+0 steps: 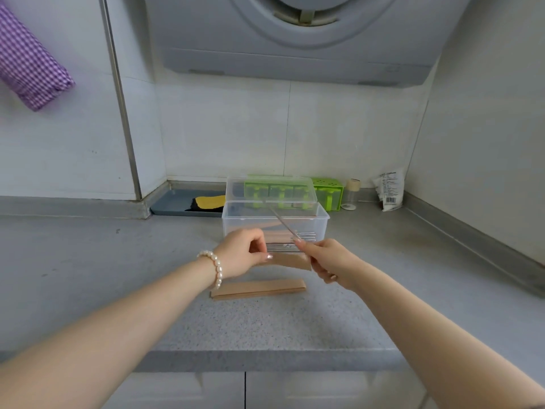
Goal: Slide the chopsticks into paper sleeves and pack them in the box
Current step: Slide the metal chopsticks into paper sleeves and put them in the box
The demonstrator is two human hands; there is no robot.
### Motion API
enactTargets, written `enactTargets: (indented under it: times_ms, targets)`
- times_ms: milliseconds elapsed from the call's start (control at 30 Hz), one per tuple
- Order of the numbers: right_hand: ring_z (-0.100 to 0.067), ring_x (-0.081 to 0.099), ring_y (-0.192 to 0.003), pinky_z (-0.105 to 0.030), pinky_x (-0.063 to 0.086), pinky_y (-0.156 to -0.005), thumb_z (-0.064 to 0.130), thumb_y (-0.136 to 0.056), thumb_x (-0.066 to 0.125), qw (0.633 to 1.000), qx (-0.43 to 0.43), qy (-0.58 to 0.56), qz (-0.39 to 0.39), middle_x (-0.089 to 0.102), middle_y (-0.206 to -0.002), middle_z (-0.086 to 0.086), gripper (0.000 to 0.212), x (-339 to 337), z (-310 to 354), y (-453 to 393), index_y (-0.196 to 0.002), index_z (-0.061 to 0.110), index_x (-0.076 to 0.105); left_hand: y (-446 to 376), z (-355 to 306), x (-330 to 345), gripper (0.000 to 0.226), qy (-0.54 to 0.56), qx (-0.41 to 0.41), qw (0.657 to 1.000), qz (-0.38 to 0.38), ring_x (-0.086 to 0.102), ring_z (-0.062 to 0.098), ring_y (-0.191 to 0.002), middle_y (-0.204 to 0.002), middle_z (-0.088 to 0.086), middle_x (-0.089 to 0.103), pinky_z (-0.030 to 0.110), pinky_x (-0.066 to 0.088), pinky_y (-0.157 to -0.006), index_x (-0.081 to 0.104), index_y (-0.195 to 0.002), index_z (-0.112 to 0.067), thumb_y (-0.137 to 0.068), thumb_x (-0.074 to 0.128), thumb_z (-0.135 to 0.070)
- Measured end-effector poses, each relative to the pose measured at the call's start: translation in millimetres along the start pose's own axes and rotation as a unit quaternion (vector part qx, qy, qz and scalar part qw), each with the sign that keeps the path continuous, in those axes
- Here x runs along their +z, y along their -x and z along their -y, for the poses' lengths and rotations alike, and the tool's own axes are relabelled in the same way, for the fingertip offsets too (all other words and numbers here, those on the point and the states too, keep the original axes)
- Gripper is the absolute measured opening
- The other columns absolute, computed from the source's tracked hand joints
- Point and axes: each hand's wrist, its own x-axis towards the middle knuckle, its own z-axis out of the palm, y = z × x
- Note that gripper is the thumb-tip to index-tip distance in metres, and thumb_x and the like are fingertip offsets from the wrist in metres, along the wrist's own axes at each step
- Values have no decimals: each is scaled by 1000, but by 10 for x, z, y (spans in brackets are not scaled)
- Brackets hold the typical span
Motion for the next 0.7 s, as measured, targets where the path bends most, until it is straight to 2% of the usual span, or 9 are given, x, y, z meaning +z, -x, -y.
enactTargets:
  times_ms: [67, 133, 200, 300, 433, 533, 633, 667, 700]
  targets:
    - [-10, 22, -38, -21, 19, -38, 56, -81, 59, 1000, 18, -25, 1, 32, -47, 3, 46, 48, 18, 18, -84, 11, 57, 50, -42, 2, 13, -29, 25, 999, -17, 56, 13, -71, -79, -1, 59, 18, 45, -63, 52, -78, -16, -88, 60, -19]
    - [-10, 20, -38, -20, 16, -38, 49, -81, 64, 996, 21, -84, 15, 37, -46, 1, 40, 55, 34, 25, -81, 10, 55, 92, -65, -2, 9, -77, 56, 995, -26, 58, 16, -70, -81, 2, 61, 24, 49, -63, 50, -84, -14, -91, 53, -19]
    - [-9, 20, -36, -20, 15, -38, 30, -84, 65, 990, 10, -134, 32, 50, -51, -5, 25, 42, 59, 43, -78, 8, 56, 126, -70, -8, 9, -127, 88, 988, -29, 55, 15, -64, -78, 2, 59, 28, 49, -62, 45, -86, -15, -94, 47, -19]
    - [-8, 22, -37, -18, 17, -36, 9, -85, 61, 986, -1, -160, 36, 62, -66, -12, 6, 23, 75, 67, -88, 4, 58, 162, -63, -16, 9, -163, 113, 980, -33, 47, 13, -57, -74, 1, 56, 29, 47, -58, 40, -86, -17, -95, 44, -18]
    - [-8, 20, -41, -18, 18, -38, 16, -84, 64, 988, 18, -153, 33, 68, -83, -14, 19, 2, 80, 94, -100, 5, 61, 174, -30, -26, 10, -199, 144, 967, -64, 37, 8, -50, -68, -2, 47, 20, 33, -47, 37, -86, -17, -96, 40, -17]
    - [-7, 20, -38, -19, 15, -39, 5, -83, 61, 975, 5, -212, 67, 66, -77, -11, 4, -9, 97, 111, -85, 6, 58, 182, -4, -16, 11, -228, 198, 948, -101, 30, 6, -43, -61, -4, 42, 12, 18, -41, 44, -83, -12, -91, 49, -8]
    - [-8, 20, -35, -20, 13, -38, -7, -79, 61, 975, -17, -220, 29, 57, -65, -7, 39, -22, 89, 71, -66, 16, 33, 233, -6, -4, 22, -235, 234, 937, -110, 27, 6, -40, -54, -10, 33, 9, 6, -39, 46, -71, -11, -77, 63, 2]
    - [-9, 20, -35, -19, 14, -37, -6, -80, 62, 977, -24, -209, 16, 57, -67, -9, 39, -15, 103, 83, -67, 16, 32, 243, 3, 7, 25, -235, 240, 935, -111, 27, 5, -40, -54, -11, 32, 8, 5, -39, 46, -70, -11, -75, 66, 3]
    - [-9, 21, -36, -19, 15, -37, 0, -82, 62, 981, -31, -191, 10, 60, -70, -11, 30, -11, 119, 88, -70, 14, 38, 249, 14, 12, 28, -239, 246, 933, -112, 27, 5, -40, -54, -12, 32, 7, 5, -39, 46, -69, -12, -73, 68, 4]
